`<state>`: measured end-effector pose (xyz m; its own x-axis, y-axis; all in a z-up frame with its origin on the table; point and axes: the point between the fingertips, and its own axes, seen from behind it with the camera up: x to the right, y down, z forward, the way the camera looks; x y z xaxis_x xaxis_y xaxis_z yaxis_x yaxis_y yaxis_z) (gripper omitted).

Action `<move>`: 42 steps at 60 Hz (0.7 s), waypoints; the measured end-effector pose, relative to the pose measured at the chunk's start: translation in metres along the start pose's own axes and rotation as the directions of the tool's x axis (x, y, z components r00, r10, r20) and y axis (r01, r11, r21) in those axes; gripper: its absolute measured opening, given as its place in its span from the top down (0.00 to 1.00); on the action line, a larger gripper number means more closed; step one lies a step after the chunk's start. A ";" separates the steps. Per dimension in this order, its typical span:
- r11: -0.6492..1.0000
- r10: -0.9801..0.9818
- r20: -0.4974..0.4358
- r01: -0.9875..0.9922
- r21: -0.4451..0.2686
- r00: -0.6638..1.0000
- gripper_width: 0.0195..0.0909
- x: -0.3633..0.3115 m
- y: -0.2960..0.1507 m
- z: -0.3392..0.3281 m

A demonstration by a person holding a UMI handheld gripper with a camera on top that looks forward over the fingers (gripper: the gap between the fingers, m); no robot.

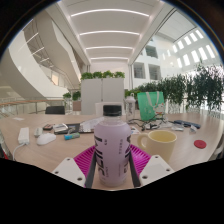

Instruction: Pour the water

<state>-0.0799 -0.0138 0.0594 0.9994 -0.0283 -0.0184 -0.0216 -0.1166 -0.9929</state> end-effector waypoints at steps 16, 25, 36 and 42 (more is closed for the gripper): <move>0.918 0.365 0.109 -0.338 -0.207 0.924 0.70 -0.025 -0.022 0.004; 0.475 0.880 0.162 -0.823 -0.311 0.447 0.70 -0.032 -0.098 0.020; -0.296 0.936 0.066 -0.877 -0.379 -0.345 0.70 0.024 -0.132 0.032; -0.455 0.873 -0.004 -0.812 -0.366 -0.488 0.70 0.031 -0.115 0.032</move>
<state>-0.0456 0.0307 0.1695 -0.5063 -0.0924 -0.8574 -0.8107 -0.2878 0.5098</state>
